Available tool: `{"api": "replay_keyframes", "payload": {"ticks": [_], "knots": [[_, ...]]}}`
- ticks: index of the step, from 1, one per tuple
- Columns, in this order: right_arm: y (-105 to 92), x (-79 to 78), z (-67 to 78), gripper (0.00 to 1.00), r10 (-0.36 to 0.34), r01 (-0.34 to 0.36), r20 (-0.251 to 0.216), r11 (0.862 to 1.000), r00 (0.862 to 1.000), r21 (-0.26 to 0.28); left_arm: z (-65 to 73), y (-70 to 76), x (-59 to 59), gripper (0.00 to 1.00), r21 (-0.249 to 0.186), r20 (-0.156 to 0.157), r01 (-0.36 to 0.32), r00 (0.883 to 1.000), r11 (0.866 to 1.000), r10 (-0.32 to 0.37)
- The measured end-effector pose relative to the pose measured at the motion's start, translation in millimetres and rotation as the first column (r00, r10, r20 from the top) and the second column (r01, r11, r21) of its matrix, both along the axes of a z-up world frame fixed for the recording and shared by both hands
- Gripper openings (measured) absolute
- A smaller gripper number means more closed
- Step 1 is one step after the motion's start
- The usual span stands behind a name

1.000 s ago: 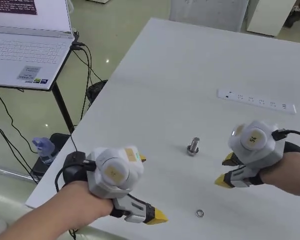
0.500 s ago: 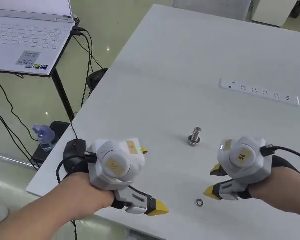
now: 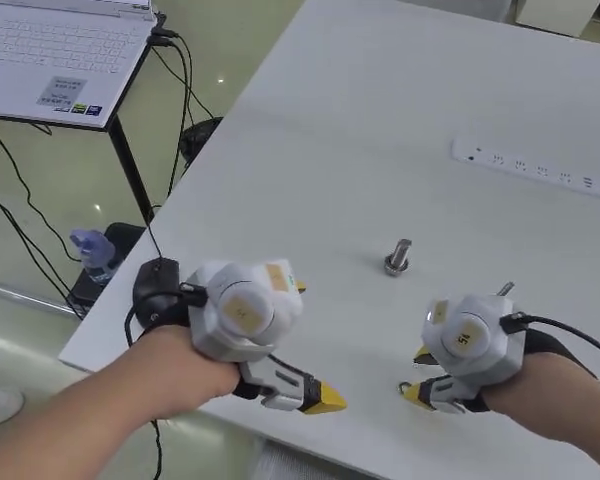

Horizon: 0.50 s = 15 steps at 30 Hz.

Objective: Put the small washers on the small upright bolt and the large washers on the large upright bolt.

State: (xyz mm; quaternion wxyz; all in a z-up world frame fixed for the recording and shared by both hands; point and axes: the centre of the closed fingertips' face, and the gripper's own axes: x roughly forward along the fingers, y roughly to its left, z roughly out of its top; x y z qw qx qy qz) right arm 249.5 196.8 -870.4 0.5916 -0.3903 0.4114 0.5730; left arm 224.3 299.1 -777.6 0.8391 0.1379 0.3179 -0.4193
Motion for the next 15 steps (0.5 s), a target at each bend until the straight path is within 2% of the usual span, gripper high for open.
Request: {"api": "replay_keyframes", "payload": {"ticks": [3, 15], "knots": [[-3.9, -2.3, -5.7, 0.27, 0.016, -0.016, 0.003, 0.999, 1.000, -0.029, -0.8, 0.8, 0.5, 0.85, -0.004, -0.003, -0.004, 1.000, 1.000, 0.004], [-4.0, -4.2, -8.7, 0.24, 0.030, -0.029, 0.022, 0.999, 0.999, -0.035, -2.5, 2.2, 0.5, 0.84, -0.005, -0.007, 0.003, 1.000, 1.000, -0.003]]}}
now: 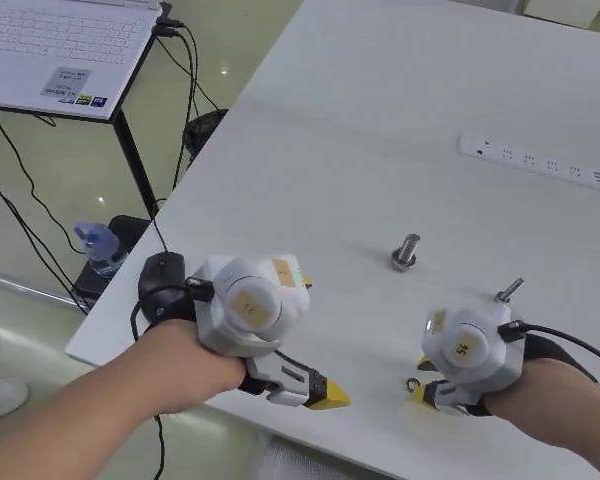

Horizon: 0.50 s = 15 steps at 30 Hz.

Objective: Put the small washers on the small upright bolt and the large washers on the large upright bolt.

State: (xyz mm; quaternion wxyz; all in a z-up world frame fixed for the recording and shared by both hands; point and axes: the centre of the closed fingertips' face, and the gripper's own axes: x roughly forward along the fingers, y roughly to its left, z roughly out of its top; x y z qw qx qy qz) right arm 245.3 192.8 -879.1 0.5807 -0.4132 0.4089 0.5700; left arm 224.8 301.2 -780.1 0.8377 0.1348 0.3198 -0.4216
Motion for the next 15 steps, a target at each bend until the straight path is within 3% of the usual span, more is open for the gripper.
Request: {"api": "replay_keyframes", "payload": {"ticks": [8, 15], "knots": [[0.5, -2.8, 0.0, 0.19, 0.001, -0.001, 0.003, 1.000, 1.000, 0.005, -2.3, -0.8, -0.8, 0.84, 0.001, -0.005, 0.002, 1.000, 1.000, -0.002], [3.3, -1.7, -1.5, 0.15, 0.030, -0.029, 0.012, 0.998, 0.999, -0.059, -3.9, -1.6, -1.9, 0.83, -0.004, -0.009, 0.001, 1.000, 1.000, -0.001]]}}
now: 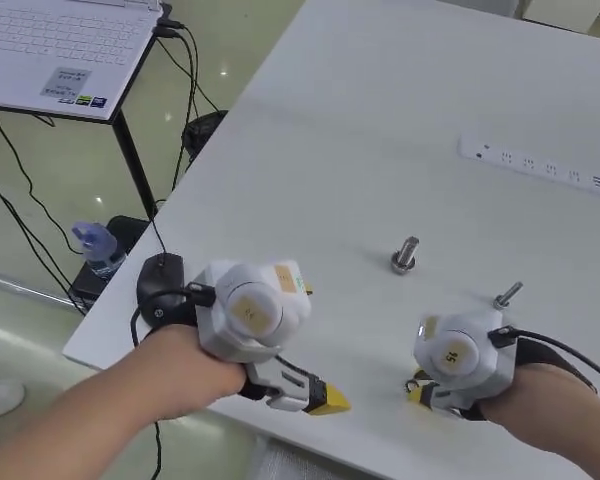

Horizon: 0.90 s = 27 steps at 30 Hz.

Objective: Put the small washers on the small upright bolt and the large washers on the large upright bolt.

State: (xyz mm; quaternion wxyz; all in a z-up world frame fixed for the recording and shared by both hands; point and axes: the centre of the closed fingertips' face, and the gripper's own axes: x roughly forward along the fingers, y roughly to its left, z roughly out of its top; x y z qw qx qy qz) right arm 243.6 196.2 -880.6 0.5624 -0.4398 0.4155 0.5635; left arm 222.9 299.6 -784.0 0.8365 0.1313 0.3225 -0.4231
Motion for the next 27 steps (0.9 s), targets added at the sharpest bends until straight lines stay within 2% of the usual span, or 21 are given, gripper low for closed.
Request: {"api": "replay_keyframes", "payload": {"ticks": [3, 6, 8, 11, 15, 19, 26, 27], "knots": [[0.0, -1.1, -0.3, 0.14, 0.007, -0.007, 0.004, 0.999, 1.000, -0.045, 0.0, -0.5, -0.5, 0.82, -0.002, -0.001, -0.002, 1.000, 1.000, 0.002], [-0.3, 0.4, -0.1, 0.13, -0.014, 0.014, -0.002, 0.998, 1.000, -0.062, -0.7, -0.7, -0.8, 0.81, 0.002, -0.003, -0.001, 1.000, 1.000, 0.001], [-1.3, 0.5, 0.4, 0.13, -0.019, 0.019, -0.005, 0.998, 1.000, -0.055, 0.1, -0.7, -0.2, 0.81, -0.001, -0.001, -0.003, 1.000, 1.000, 0.003], [-2.1, 1.4, 0.9, 0.12, -0.071, 0.071, -0.028, 0.997, 0.997, -0.016, 2.7, -0.2, 1.3, 0.82, -0.013, 0.001, -0.011, 1.000, 1.000, 0.011], [-4.8, 1.3, 1.2, 0.12, -0.101, 0.101, -0.042, 0.995, 0.994, -0.006, 2.3, 1.5, 2.2, 0.82, -0.005, 0.004, -0.015, 1.000, 1.000, 0.015], [-12.5, 5.8, 5.6, 0.12, -0.120, 0.120, -0.035, 0.993, 0.992, 0.001, 0.1, 2.2, 3.0, 0.83, -0.001, 0.003, -0.023, 1.000, 1.000, 0.023], [-39.3, 18.0, 17.2, 0.12, -0.193, 0.194, -0.037, 0.981, 0.981, 0.015, -2.7, 0.7, 5.2, 0.84, 0.009, 0.001, -0.016, 1.000, 1.000, 0.016], [-50.0, 21.5, 19.6, 0.12, -0.209, 0.210, -0.036, 0.978, 0.977, 0.016, -3.2, 0.1, 6.4, 0.84, 0.011, -0.001, -0.016, 1.000, 1.000, 0.016]]}}
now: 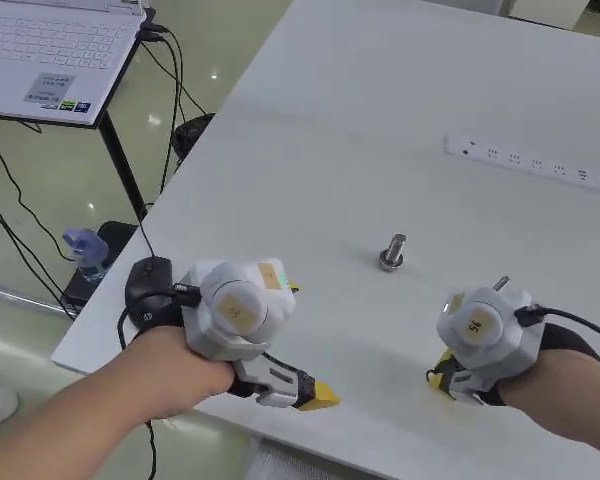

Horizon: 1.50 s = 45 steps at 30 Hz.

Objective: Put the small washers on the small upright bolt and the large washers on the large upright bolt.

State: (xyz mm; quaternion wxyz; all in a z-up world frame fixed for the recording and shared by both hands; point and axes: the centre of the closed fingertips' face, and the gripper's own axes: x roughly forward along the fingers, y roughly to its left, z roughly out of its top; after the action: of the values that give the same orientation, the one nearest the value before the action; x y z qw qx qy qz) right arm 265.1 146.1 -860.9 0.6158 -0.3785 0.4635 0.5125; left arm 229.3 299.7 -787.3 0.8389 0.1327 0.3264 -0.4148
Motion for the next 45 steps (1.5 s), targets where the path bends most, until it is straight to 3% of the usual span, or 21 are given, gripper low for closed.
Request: {"api": "replay_keyframes", "payload": {"ticks": [10, 17, 30, 37, 45], "knots": [[-58.5, 26.8, 18.8, 0.12, -0.102, 0.102, 0.019, 0.995, 0.995, 0.002, 3.3, -4.5, 5.3, 0.85, -0.002, 0.007, 0.006, 1.000, 1.000, -0.006], [-75.9, 51.7, 35.2, 0.12, -0.146, 0.146, 0.036, 0.989, 0.989, 0.025, 1.3, -4.0, 5.8, 0.86, 0.013, 0.002, 0.006, 1.000, 1.000, -0.006], [-64.9, 103.2, 61.0, 0.12, -0.150, 0.147, 0.077, 0.988, 0.986, 0.036, -3.0, -1.7, 8.4, 0.85, 0.032, -0.008, 0.009, 1.000, 0.999, -0.009], [-56.2, 126.0, 62.8, 0.12, -0.148, 0.145, 0.091, 0.989, 0.985, 0.033, -3.1, -3.5, 9.8, 0.86, 0.018, -0.015, 0.007, 1.000, 1.000, -0.006], [-53.0, 133.7, 56.6, 0.12, -0.133, 0.132, 0.092, 0.991, 0.987, 0.020, -4.8, -4.3, 12.1, 0.86, 0.010, -0.013, 0.008, 1.000, 1.000, -0.008]]}}
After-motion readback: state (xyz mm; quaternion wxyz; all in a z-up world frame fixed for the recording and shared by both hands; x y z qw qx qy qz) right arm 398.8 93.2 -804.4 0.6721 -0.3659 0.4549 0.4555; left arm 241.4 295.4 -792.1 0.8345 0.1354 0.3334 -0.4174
